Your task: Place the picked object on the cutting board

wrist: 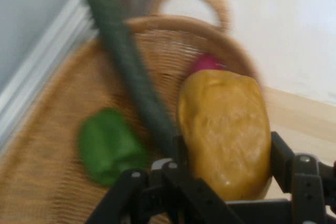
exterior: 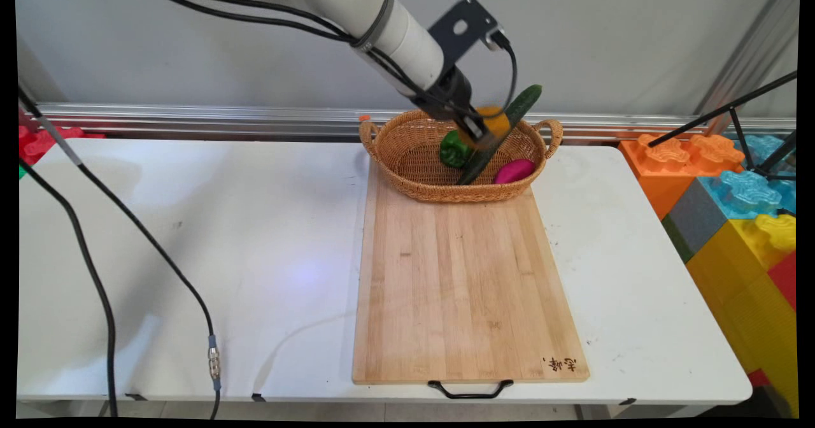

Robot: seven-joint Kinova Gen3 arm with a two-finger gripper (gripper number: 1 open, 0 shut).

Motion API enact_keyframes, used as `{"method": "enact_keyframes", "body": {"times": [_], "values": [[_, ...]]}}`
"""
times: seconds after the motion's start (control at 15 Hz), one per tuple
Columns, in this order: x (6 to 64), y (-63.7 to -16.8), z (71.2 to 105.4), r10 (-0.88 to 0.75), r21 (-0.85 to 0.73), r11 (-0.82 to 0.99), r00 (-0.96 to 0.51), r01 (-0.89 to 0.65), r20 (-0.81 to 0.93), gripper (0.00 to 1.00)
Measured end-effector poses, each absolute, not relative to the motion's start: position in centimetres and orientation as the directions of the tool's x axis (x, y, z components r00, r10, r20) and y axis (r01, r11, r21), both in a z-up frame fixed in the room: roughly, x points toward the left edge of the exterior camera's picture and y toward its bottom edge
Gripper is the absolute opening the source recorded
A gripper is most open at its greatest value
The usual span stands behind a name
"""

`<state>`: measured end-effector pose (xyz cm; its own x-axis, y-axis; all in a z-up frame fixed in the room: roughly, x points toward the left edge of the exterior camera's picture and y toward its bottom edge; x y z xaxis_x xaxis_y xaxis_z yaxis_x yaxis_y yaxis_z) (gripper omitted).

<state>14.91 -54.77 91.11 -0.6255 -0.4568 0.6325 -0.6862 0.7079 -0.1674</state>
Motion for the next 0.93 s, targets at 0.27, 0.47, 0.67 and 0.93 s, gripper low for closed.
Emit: {"method": "enact_keyframes", "body": {"times": [0.27, 0.47, 0.67, 0.93], "values": [[14.0, -52.0, 90.3, -0.446, -0.108, 0.781, -0.669, -0.616, 0.595, 0.00], [13.9, -50.5, 88.3, -0.426, -0.083, 0.823, -0.708, -0.562, 0.564, 0.00], [14.2, -50.0, 85.0, -0.406, -0.081, 0.848, -0.740, -0.524, 0.536, 0.00], [14.5, -49.9, 81.2, -0.398, -0.073, 0.862, -0.759, -0.502, 0.515, 0.00]]}}
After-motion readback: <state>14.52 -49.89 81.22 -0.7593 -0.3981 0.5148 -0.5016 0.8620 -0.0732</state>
